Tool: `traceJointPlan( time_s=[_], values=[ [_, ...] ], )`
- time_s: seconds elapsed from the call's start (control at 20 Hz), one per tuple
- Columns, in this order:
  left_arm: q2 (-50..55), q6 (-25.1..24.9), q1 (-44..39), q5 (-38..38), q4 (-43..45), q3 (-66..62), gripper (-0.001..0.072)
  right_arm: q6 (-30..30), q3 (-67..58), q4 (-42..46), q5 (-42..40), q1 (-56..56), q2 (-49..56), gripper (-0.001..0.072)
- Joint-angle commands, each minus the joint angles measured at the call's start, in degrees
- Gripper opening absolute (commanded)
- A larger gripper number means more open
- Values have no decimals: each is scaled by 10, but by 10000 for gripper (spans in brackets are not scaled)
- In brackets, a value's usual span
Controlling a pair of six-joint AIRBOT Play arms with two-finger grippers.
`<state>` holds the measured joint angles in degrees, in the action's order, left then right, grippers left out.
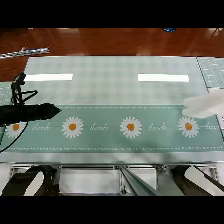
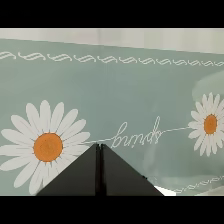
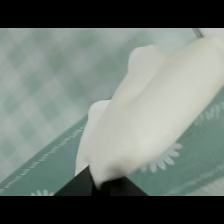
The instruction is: Fold the shirts.
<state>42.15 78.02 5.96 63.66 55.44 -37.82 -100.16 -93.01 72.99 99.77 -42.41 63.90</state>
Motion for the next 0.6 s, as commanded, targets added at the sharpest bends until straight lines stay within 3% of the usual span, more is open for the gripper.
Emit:
traceJointPlan(
  time_s=[0.0, 0.2, 0.4, 0.45, 0.5, 0.55],
  values=[
    [0, -4, 0, -1, 0, 0, 18, 8, 140, 105, 27, -96, -70, 28],
    [0, -4, 0, -25, 0, 0, 18, 18, 287, 193, -6, -206, -128, 29],
    [0, -4, 0, -33, 0, 0, 18, -19, 417, 308, -27, -228, -170, 37],
    [0, -4, 0, -34, 0, 0, 18, -28, 440, 323, -22, -228, -172, 134],
    [0, -4, 0, -36, 0, 0, 18, -16, 449, 318, -20, -228, -167, 324],
    [2, -4, 0, -44, 0, 0, 18, -11, 446, 315, -20, -228, -158, 416]
  ],
)
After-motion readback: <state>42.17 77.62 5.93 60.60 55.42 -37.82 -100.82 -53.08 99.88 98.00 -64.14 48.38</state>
